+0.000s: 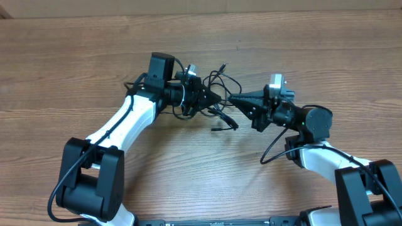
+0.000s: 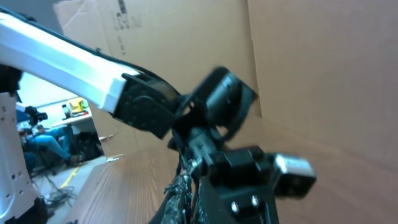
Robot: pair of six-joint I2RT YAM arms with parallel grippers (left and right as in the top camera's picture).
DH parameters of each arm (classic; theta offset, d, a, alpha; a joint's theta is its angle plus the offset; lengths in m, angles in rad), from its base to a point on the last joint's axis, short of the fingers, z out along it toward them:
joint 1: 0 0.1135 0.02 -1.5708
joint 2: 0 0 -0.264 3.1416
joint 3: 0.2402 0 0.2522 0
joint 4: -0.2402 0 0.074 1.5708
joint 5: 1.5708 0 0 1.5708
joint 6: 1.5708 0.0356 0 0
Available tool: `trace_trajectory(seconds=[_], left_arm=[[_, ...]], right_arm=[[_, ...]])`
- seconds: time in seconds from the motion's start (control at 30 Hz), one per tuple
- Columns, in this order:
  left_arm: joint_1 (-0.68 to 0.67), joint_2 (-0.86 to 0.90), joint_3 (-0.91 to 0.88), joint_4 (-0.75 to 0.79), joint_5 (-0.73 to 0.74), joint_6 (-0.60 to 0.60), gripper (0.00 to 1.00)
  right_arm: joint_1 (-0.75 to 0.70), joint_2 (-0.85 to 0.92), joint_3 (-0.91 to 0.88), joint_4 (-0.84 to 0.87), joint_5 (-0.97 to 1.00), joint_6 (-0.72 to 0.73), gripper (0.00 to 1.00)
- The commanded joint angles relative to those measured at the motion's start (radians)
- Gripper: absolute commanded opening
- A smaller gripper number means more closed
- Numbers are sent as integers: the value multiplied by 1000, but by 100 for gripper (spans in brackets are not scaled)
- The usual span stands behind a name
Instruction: Untangle cables
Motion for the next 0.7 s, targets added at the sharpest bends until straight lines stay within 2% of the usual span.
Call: trace_trajectory(seconds=[0.0, 0.07, 0.13, 0.2, 0.53, 0.67], left_arm=[[7, -14, 15, 3, 72, 23, 4], [18, -14, 15, 5, 114, 23, 4], [32, -14, 15, 5, 155, 24, 4], [47, -14, 15, 5, 187, 27, 4], [99, -14, 15, 5, 207, 47, 4], [99, -14, 15, 5, 207, 17, 4]], right_arm=[[2, -9, 10, -90, 7, -40, 6], [2, -9, 10, -163, -1, -92, 20], [2, -9, 10, -225, -3, -124, 30], [2, -9, 9, -275, -3, -155, 49], [2, -9, 9, -352, -32, -209, 56], [2, -9, 9, -420, -37, -296, 49]])
